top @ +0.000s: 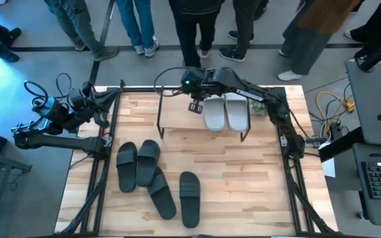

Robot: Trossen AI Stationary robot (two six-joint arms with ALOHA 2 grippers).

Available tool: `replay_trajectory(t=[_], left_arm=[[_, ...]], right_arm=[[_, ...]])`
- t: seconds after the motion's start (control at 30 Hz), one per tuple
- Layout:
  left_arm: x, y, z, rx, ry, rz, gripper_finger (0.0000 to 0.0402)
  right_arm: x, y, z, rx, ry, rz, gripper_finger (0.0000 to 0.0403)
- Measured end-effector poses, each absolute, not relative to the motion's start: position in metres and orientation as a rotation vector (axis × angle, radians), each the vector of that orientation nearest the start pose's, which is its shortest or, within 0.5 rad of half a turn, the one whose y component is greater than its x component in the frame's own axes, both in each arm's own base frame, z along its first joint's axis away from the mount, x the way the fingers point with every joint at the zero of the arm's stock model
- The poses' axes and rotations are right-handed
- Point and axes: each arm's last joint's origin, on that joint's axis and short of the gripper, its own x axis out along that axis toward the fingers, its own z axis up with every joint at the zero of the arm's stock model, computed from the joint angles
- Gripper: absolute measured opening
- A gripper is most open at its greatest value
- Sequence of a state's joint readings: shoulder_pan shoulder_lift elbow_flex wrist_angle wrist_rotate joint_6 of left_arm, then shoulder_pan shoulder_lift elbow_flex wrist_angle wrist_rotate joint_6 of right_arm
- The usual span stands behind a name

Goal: Pick and place slides into the shelf
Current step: Put the gray slide on the shelf

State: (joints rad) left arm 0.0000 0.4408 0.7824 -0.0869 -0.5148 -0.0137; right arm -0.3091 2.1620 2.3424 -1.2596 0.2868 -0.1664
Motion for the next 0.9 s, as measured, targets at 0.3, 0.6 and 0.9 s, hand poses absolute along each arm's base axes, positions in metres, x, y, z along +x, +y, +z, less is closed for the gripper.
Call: replay_trajectory(t=[0.3, 0.6, 0.9], left_arm=[[0.079, 0.015, 0.379, -0.083, -0.261, 0.522, 0.0], [0.079, 0.015, 0.378, -0.08, -0.256, 0.526, 0.0], [0.079, 0.015, 0.378, -0.078, -0.255, 0.526, 0.0]], right_arm=[[0.423, -0.157, 0.315, -0.137, 1.252, -0.421, 0.0009], [0.411, -0.172, 0.316, -0.062, 1.292, -0.479, 0.0009], [0.405, -0.171, 0.317, -0.031, 1.327, -0.493, 0.0009]])
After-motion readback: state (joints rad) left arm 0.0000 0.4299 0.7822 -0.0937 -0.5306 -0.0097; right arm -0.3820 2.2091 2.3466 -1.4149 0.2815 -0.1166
